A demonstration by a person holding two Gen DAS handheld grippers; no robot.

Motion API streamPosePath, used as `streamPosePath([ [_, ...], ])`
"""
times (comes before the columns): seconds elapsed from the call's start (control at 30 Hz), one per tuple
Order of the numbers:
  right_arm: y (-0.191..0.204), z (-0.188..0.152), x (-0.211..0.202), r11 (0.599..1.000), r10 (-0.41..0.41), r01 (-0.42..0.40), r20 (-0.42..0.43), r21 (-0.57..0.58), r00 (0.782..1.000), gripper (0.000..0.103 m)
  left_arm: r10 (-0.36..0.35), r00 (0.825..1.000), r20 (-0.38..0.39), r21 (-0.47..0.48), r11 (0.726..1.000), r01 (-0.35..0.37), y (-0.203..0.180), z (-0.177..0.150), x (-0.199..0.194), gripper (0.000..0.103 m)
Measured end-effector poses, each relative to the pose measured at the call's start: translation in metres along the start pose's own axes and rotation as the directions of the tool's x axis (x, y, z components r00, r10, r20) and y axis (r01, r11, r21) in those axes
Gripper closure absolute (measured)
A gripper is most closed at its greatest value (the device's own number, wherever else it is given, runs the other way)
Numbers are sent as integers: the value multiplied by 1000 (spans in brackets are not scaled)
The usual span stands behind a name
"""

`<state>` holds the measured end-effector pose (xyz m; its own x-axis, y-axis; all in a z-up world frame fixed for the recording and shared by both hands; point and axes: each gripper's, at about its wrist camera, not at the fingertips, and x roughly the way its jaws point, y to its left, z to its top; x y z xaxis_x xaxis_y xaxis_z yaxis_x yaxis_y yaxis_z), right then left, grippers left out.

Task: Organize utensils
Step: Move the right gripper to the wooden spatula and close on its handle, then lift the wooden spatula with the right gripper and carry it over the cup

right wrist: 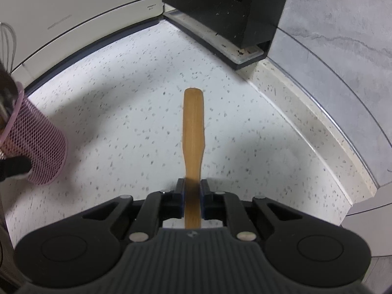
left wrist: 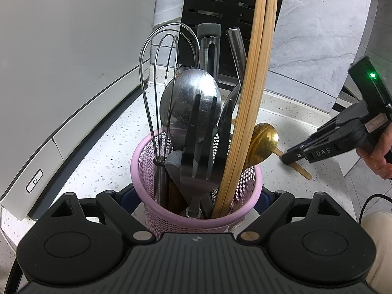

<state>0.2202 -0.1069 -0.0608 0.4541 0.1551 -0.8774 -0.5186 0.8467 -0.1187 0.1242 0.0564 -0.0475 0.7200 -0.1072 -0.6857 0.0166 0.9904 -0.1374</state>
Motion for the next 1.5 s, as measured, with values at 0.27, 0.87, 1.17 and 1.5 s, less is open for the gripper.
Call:
streamPosePath([
  [0.27, -2, -34, -17, 999, 17, -19, -40, -50, 999, 95, -9, 1000, -4, 10, 1000, 9, -3, -4, -4, 0],
  [0.87, -13, -95, -47, 988, -9, -7, -106, -155, 994, 95, -4, 1000, -10, 8, 1000, 4, -12, -8, -8, 0],
  [1.17, -16, -104, -50, 987, -15, -3, -108, -161, 994, 94, 0, 1000, -14, 9, 1000, 0, -14, -9, -8, 0],
  [1.5, -49, -119, -75, 997, 83, -83, -43, 10, 996, 82, -3, 1000, -14, 13, 1000, 3, -15, -8, -6, 0],
])
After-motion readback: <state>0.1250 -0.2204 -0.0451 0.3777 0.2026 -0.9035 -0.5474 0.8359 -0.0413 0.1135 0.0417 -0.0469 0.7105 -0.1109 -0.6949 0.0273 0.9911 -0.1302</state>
